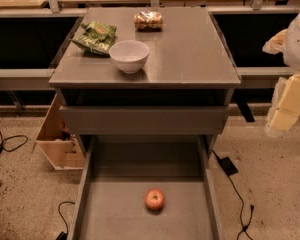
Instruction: Pick apple from middle drawer and place on counter
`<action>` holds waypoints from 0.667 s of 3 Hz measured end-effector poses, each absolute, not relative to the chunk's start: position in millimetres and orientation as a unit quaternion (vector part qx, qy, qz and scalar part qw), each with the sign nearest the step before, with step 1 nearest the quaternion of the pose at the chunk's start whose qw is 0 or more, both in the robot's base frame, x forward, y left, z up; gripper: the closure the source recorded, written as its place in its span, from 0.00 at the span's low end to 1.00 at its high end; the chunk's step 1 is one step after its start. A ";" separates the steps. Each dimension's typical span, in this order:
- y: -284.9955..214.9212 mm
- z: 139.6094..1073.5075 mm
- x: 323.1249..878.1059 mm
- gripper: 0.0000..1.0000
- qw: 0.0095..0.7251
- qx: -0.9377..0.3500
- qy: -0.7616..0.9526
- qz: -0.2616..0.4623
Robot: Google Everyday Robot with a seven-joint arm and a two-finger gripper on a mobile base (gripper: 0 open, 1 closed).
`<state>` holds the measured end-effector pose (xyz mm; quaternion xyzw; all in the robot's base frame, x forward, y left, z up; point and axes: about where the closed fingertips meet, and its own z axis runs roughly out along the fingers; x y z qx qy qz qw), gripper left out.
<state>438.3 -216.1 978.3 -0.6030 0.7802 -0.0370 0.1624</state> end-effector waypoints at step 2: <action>-216.5 977.3 442.7 0.00 0.176 -0.598 0.781 -0.032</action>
Offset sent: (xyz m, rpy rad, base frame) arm 0.0102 -0.0026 -0.0073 0.0573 -0.0146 -0.0165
